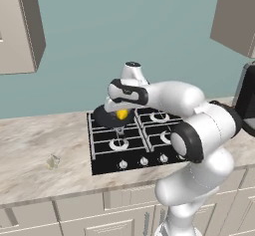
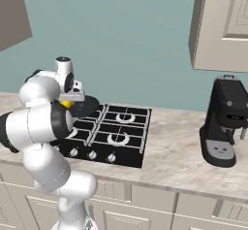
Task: Put the lemon and garlic in the pan. Then turn on the rear left burner and set the heat to medium.
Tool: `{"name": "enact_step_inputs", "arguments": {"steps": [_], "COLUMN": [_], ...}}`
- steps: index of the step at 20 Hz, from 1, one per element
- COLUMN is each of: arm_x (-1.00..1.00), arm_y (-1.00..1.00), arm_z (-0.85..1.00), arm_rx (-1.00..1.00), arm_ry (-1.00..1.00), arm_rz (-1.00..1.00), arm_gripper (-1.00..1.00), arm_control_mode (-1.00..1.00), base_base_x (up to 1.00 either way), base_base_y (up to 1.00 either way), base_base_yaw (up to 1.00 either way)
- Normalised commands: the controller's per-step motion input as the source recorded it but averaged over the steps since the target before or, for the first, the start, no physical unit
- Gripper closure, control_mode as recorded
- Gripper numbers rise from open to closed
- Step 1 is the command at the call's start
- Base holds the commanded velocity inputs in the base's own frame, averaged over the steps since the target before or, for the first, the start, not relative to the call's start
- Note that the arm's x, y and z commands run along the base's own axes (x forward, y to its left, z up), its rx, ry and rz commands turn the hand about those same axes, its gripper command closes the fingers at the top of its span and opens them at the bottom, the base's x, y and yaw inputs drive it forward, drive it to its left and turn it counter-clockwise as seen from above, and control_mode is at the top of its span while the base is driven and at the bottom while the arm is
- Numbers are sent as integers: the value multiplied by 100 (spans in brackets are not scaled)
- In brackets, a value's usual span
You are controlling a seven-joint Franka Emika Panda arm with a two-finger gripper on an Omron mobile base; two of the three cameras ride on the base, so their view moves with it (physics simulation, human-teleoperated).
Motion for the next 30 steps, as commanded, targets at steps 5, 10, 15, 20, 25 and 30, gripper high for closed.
{"name": "enact_step_inputs", "arguments": {"steps": [5,10,15,20,25,30], "arm_x": [27,66,26,20,26,11], "arm_y": [0,0,5,11,7,0], "arm_z": [-2,0,0,-15,-45,-40], "arm_rx": [-3,-6,-3,0,0,0], "arm_ry": [1,5,5,3,1,0], "arm_rz": [-2,-5,-2,0,0,0], "arm_gripper": [100,100,100,100,100,100], "arm_control_mode": [-100,-100,-100,-100,-100,-100], "base_base_x": [0,0,0,0,0,0], "base_base_y": [0,0,0,0,0,0], "base_base_yaw": [0,0,0,0,0,0]}}
